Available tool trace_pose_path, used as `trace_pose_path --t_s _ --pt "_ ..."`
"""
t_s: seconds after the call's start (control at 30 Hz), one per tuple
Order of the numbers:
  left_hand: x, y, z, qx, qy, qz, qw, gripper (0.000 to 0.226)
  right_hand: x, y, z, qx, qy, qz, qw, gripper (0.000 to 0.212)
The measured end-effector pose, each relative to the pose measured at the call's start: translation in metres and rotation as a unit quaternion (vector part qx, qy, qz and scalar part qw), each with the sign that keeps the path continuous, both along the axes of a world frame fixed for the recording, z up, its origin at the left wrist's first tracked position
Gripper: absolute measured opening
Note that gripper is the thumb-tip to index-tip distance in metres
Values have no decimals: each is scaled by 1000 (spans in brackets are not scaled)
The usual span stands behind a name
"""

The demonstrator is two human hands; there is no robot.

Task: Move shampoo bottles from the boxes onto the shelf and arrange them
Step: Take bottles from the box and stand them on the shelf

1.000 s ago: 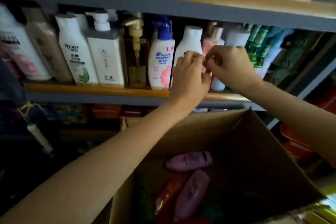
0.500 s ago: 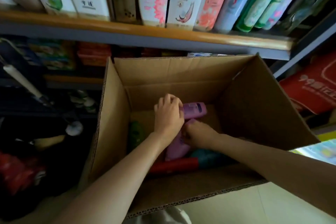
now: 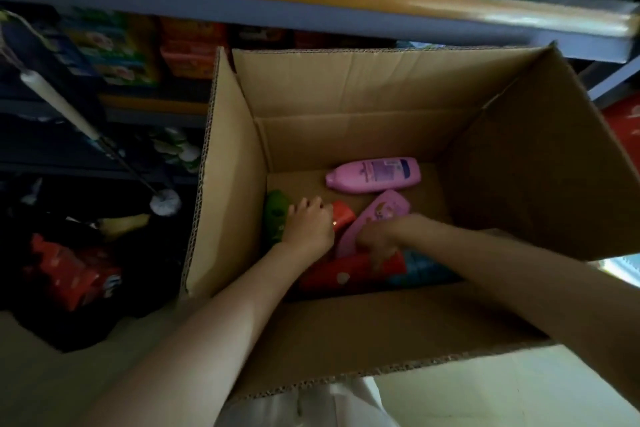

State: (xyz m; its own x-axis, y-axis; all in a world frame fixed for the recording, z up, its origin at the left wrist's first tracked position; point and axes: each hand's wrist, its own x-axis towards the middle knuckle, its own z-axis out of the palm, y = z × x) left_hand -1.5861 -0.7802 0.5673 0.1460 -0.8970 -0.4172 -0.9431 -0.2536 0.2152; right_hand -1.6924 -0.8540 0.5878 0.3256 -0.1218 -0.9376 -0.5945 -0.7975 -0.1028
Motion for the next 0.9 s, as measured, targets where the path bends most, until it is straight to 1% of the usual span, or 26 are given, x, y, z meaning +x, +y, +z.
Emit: trace_pose_path --t_s 0.03,0.07,0.13,0.17,0.23,0.27,0.3,0.33,0.37,0.4,0.43,0.47,0.5,0.53,0.57,0.63,0.7,0.77,0.8,0.83,0.9 --pt "1 -5 2 28 15 -1 999 34 2 -15 13 -4 4 -44 999 58" --pt "2 -10 6 55 40 2 998 34 3 -31 30 -18 -10 -76 997 59" --pt "3 -21 18 80 129 23 988 35 6 -63 66 -59 -58 -102 991 53" --pt "5 -28 27 67 179 40 981 37 7 -77 89 -88 -81 -108 987 47" --pt "11 -46 51 5 249 95 964 43 5 -103 137 -136 -149 -145 969 34" --pt "15 -55 66 -24 277 140 950 45 4 -111 162 -142 -186 -177 956 28" --pt "20 -65 83 -54 318 191 927 45 2 -116 190 -128 -214 -217 944 25" --pt "25 -73 103 -79 378 248 889 42 -1 -120 216 -116 -241 -250 931 24" --pt "30 -80 123 -101 459 301 830 34 -3 -123 241 -117 -278 -271 914 23" --pt "36 -88 145 -116 540 334 764 21 -4 -124 264 -118 -324 -287 894 23" --pt "41 -94 170 -133 611 344 700 6 -6 -125 285 -105 -368 -314 869 23" --pt "47 -101 194 -159 659 333 655 11 -5 -128 300 -81 -410 -349 839 22" --pt "53 -105 220 -195 685 313 628 18 -2 -125 316 -51 -457 -373 806 21" --pt "60 -109 245 -240 690 284 622 19 4 -124 328 -22 -495 -380 781 24" --pt "65 -110 271 -284 682 253 624 18 11 -122 338 1 -525 -379 762 28" --pt "75 -107 316 -374 643 208 635 16 32 -112 357 40 -585 -372 720 37" --pt "91 -94 348 -457 587 180 643 10 60 -101 373 91 -639 -353 677 44" --pt "111 -82 371 -521 546 140 641 5 91 -91 389 143 -675 -334 642 42" --pt "122 -77 381 -541 535 123 637 10 108 -87 396 154 -692 -318 629 39" --pt "135 -72 389 -557 527 113 632 14 126 -82 403 142 -711 -295 623 34" --pt "164 -70 405 -579 506 122 627 18 161 -77 414 35 -752 -239 613 26"
